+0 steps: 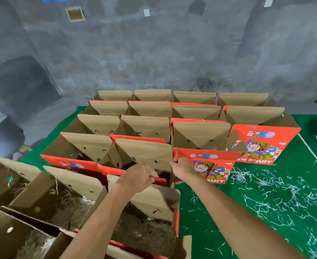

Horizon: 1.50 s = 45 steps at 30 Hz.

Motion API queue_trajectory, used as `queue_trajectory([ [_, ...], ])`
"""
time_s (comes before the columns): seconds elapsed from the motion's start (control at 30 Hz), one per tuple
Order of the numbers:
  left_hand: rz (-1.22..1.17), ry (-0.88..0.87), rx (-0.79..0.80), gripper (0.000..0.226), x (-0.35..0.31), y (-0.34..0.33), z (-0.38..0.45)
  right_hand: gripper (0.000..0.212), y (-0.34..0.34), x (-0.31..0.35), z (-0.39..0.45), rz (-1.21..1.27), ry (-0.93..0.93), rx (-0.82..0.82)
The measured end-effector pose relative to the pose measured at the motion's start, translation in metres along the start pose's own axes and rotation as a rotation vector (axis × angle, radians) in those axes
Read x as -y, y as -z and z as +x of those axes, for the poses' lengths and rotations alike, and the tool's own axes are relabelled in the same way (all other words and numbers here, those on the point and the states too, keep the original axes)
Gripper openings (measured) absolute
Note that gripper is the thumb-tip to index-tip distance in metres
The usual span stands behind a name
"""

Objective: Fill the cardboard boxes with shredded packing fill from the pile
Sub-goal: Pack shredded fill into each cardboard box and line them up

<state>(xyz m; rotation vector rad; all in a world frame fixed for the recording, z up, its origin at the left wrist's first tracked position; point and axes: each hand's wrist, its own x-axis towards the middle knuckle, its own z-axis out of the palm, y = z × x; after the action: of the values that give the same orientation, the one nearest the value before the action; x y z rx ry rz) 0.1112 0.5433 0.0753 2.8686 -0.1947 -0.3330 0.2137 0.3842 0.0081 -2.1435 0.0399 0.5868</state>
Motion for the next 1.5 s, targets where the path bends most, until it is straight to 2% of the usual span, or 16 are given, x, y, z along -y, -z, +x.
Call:
queue_trajectory([
  [0.17,-0.050,0.000,0.072,0.023,-0.038,0.003,-0.004,0.018,0.029,-0.020,-0.014,-0.005,-0.004,0.064],
  [0.27,0.040,0.018,0.064,0.021,-0.073,0.003,-0.003,0.009,0.060,-0.040,-0.033,0.037,0.013,0.087],
  [0.47,0.160,0.068,0.134,0.026,-0.164,-0.012,0.001,0.014,0.126,-0.100,-0.074,0.013,0.020,0.233],
  [0.77,0.040,-0.159,0.137,0.036,-0.348,-0.070,0.025,0.018,0.275,-0.242,-0.129,0.134,-0.070,-0.033],
  [0.87,0.042,-0.288,0.136,0.033,-0.423,-0.098,0.039,0.025,0.327,-0.297,-0.151,0.030,-0.085,-0.153],
  [1.0,0.004,-0.403,0.095,0.029,-0.507,-0.131,0.059,0.022,0.389,-0.356,-0.167,-0.182,-0.144,-0.280],
  [1.2,-0.080,-0.530,-0.046,0.028,-0.583,-0.164,0.087,0.030,0.453,-0.414,-0.184,-0.223,-0.141,-0.435],
  [1.27,-0.133,-0.544,-0.047,0.022,-0.598,-0.173,0.090,0.031,0.467,-0.430,-0.184,-0.162,-0.156,-0.438],
  [1.3,-0.170,-0.537,-0.039,0.028,-0.602,-0.179,0.091,0.030,0.471,-0.438,-0.184,-0.126,-0.172,-0.420],
  [1.37,-0.211,-0.456,-0.009,0.059,-0.607,-0.196,0.091,0.022,0.472,-0.450,-0.183,-0.069,-0.192,-0.387],
  [1.4,-0.193,-0.396,0.010,0.068,-0.609,-0.206,0.090,0.017,0.469,-0.455,-0.182,-0.062,-0.188,-0.401],
  [1.5,-0.157,-0.293,0.088,0.066,-0.610,-0.238,0.088,0.022,0.459,-0.471,-0.183,-0.082,-0.150,-0.482],
])
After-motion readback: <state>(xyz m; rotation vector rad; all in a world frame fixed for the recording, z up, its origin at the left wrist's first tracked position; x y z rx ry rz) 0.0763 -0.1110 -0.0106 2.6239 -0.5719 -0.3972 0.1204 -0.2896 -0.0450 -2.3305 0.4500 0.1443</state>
